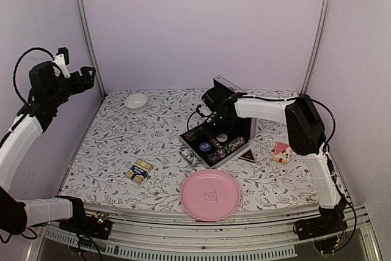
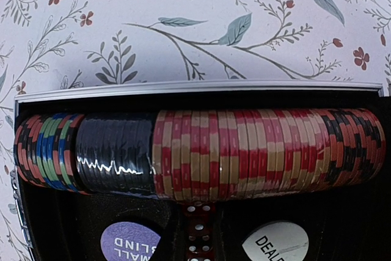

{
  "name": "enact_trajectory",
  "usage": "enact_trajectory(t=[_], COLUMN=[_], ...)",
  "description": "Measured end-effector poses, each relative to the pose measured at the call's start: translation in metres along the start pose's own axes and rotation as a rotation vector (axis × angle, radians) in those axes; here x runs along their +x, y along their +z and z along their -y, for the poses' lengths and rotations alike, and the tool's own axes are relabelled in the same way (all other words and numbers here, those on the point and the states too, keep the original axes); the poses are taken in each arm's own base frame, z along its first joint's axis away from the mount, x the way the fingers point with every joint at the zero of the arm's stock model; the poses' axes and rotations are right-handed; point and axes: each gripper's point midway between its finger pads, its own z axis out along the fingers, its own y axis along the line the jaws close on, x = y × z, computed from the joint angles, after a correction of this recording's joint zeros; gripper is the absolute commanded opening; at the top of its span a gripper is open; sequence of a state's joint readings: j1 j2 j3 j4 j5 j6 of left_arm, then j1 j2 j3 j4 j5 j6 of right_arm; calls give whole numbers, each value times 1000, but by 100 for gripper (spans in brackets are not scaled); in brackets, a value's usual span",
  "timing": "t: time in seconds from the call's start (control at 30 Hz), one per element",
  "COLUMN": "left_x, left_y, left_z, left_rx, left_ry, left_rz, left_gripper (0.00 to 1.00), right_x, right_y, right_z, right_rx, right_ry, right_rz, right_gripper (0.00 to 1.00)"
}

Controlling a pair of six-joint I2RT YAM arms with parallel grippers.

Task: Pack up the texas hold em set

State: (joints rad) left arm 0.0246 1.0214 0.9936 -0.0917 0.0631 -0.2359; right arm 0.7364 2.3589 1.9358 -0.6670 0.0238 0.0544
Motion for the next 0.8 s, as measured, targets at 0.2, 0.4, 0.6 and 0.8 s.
enact_trajectory(t=[0.2, 0.4, 0.6, 0.8], left_x=[0, 0, 0, 0], left_y=[0, 0, 0, 0], left_z=[0, 0, 0, 0], left_rx=[0, 0, 0, 0], left_ry=[0, 0, 0, 0], left_rz=[0, 0, -1, -1], left_gripper=[97, 97, 97, 97], right_x=[0, -2, -22, -30], right_y=[0, -5, -17, -22], right_z=[0, -2, -4, -5], right_rx=[-1, -11, -15, -21], right_ry=[-5, -5, -5, -7], right_rz=[-2, -7, 40, 60], right_gripper=[27, 36, 44, 51])
